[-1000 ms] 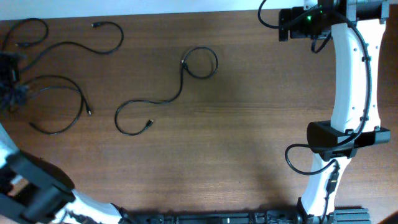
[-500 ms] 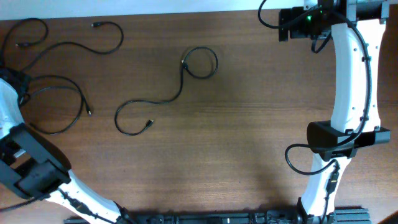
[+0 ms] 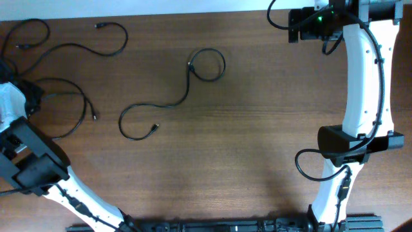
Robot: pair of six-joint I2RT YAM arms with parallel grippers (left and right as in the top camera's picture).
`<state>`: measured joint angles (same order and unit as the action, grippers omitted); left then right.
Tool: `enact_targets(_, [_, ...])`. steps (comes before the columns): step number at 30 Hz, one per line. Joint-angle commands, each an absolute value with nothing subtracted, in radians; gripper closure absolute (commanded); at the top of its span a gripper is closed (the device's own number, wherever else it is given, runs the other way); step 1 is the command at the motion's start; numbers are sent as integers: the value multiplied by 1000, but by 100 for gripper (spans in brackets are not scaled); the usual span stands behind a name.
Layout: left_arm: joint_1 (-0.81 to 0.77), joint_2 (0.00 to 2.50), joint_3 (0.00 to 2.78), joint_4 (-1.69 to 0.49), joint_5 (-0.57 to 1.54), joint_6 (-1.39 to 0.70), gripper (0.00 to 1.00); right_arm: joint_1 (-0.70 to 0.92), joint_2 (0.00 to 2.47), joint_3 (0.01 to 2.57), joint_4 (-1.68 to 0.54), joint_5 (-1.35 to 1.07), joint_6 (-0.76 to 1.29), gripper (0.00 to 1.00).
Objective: Untangle cables
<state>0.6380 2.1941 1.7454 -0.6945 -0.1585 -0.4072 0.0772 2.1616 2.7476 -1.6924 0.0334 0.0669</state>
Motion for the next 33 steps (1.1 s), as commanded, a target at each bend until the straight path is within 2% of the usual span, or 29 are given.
enact_targets(1, [648, 2210, 1738, -693, -173, -387, 100, 77, 2167, 2747, -1698, 31, 60, 3])
enact_targets(20, [748, 2283, 1636, -669, -173, -387, 100, 77, 2167, 2747, -1698, 31, 60, 2])
enact_targets(32, [748, 2123, 1737, -804, -173, -432, 100, 77, 2167, 2747, -1698, 31, 60, 3])
enact_targets(33, [748, 2124, 1737, -822, -173, -433, 98, 77, 2167, 2747, -1698, 32, 60, 2])
